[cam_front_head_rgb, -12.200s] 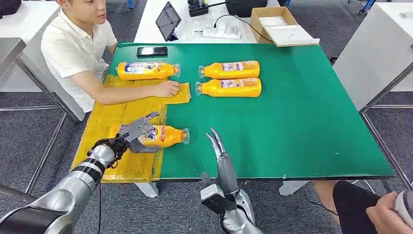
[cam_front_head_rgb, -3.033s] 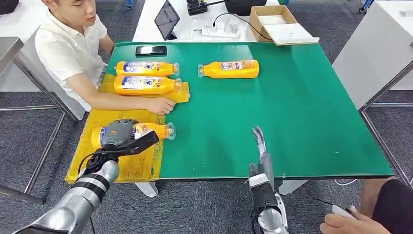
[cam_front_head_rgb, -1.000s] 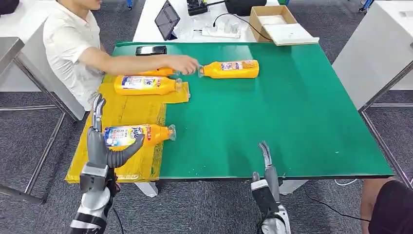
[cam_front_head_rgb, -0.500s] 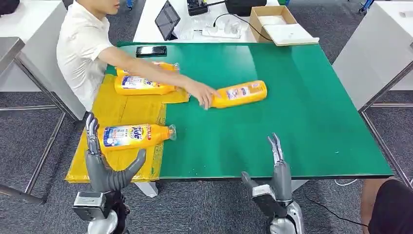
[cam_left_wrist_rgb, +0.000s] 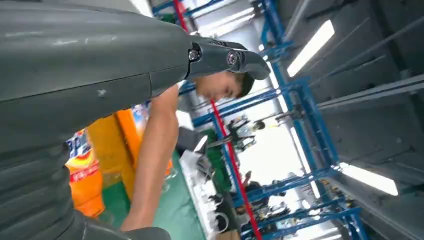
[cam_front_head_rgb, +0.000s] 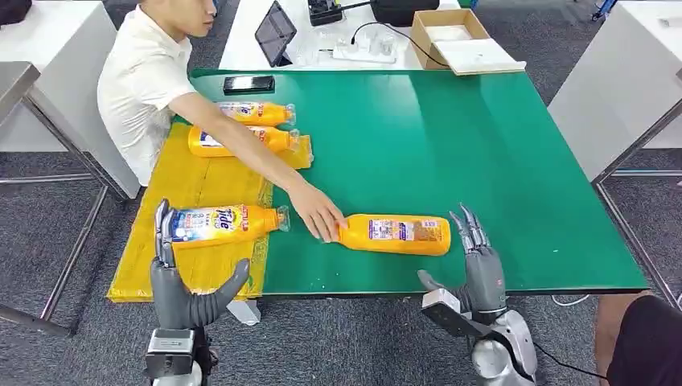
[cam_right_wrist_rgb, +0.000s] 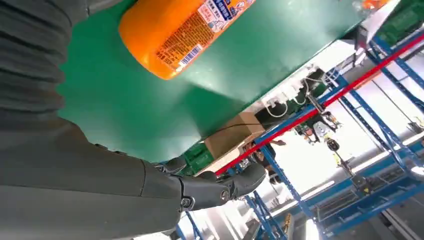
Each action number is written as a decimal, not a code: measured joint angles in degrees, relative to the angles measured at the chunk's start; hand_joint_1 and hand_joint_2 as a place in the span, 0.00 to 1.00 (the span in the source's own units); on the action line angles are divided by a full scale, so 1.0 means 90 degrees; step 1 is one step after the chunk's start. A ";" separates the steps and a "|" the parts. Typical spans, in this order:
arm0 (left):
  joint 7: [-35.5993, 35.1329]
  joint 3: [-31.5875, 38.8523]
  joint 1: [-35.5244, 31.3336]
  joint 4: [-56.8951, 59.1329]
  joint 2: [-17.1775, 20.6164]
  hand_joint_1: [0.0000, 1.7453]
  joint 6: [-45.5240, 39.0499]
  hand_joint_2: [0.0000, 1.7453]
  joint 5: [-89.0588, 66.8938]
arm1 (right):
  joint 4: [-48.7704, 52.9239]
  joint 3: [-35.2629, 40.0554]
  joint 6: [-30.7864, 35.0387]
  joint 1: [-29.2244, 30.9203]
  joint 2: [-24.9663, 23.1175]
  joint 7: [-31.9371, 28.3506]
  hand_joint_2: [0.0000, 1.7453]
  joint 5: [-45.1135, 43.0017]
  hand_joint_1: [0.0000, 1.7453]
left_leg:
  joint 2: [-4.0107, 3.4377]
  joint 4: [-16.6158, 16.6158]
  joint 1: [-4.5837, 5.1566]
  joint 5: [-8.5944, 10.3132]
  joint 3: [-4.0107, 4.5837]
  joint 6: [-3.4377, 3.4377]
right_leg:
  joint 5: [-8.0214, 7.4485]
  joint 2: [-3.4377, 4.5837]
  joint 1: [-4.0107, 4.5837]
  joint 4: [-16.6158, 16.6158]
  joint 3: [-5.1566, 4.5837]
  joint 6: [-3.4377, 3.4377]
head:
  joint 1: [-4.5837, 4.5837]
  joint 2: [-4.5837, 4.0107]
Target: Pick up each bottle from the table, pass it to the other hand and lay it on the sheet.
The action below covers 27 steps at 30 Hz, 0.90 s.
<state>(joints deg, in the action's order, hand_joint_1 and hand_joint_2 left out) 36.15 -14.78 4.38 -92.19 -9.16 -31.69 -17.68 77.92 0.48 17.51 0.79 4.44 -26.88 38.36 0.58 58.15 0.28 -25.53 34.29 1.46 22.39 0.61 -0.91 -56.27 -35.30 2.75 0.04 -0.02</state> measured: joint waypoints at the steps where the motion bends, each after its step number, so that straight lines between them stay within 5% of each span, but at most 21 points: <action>1: -0.0066 -0.0017 -0.0019 0.0058 -0.0019 0.00 0.0066 1.00 0.0053 | -0.0109 0.0010 0.0000 0.0089 0.0010 0.0119 1.00 0.0126 0.00 | 0.0001 0.0000 0.0000 0.0001 0.0000 0.0000 | 0.0000 0.0000 -0.0001 0.0000 0.0000 0.0000 | 0.0000 0.0000; 14: -0.0335 -0.0165 -0.0356 0.0568 -0.0073 0.00 0.0335 1.00 0.0046 | -0.2097 0.0444 -0.0474 0.1287 0.0250 0.0645 1.00 0.0635 0.00 | 0.0004 0.0001 0.0003 0.0002 0.0003 0.0002 | -0.0002 -0.0001 -0.0003 -0.0001 0.0001 0.0002 | 0.0000 0.0000; 27: -0.0679 -0.0284 -0.0736 0.0898 -0.0102 0.00 0.0733 1.00 0.0133 | -0.3525 0.1549 0.0330 0.2259 0.0005 0.1320 1.00 0.2075 0.00 | 0.0007 0.0001 0.0001 0.0007 0.0003 0.0004 | -0.0003 -0.0001 -0.0002 -0.0003 0.0001 0.0002 | 0.0000 0.0000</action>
<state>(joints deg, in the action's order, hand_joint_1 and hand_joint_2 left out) 30.03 -17.33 -2.24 -84.11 -10.08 -25.09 -16.48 46.19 14.42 20.48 21.13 4.48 -15.00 57.04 0.64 58.16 0.29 -25.47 34.32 1.49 22.36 0.60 -0.93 -56.30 -35.29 2.76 0.04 -0.02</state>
